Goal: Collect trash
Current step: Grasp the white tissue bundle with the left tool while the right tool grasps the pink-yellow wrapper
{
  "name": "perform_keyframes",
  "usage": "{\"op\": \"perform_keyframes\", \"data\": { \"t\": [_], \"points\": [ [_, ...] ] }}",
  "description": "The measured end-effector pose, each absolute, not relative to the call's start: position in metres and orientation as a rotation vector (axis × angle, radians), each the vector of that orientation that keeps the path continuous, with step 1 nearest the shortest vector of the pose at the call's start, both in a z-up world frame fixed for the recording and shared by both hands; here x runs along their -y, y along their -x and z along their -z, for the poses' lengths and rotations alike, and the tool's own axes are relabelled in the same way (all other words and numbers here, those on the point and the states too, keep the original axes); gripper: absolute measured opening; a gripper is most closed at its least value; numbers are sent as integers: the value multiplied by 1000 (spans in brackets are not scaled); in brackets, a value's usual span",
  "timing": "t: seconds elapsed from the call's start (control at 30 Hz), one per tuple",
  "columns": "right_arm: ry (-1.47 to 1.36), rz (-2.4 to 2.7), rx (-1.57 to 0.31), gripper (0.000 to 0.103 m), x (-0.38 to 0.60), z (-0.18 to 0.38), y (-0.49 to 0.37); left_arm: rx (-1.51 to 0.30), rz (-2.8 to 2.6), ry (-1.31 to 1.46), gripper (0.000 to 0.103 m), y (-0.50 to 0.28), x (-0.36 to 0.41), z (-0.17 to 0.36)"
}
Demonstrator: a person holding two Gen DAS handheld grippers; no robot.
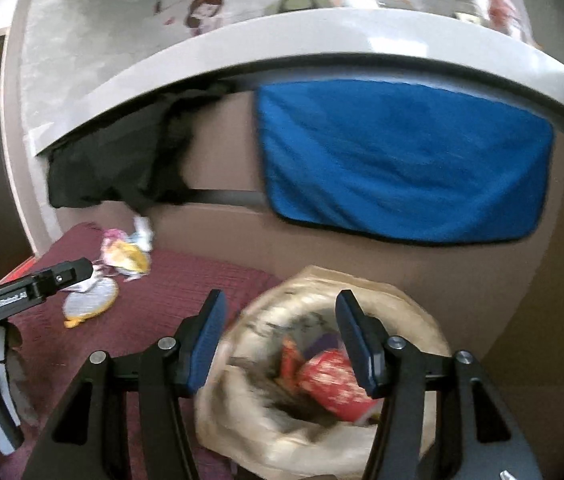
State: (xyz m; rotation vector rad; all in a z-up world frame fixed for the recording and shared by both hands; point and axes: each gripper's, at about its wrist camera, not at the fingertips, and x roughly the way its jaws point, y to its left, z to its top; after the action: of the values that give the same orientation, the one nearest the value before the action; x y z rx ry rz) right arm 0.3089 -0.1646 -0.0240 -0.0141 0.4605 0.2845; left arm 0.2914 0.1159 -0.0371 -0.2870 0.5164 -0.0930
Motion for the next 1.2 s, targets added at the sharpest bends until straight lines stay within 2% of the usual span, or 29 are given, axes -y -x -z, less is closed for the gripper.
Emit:
{"op": "perform_keyframes", "data": {
  "t": [0.3,0.53,0.9,1.2],
  "points": [
    [86,-419,-487,54,76,22,-316,-491,-48,372,56,-264,-222,56],
    [118,-539,-527,53,-2,31,-351,-441,-70,394,56,-268,-276,55],
    [234,-526,-613,50,-136,73,-469,-407,-56,438,56,-267,-331,70],
    [176,-519,-788,54,-151,111,-529,-391,-21,518,56,-265,-348,79]
  ]
}}
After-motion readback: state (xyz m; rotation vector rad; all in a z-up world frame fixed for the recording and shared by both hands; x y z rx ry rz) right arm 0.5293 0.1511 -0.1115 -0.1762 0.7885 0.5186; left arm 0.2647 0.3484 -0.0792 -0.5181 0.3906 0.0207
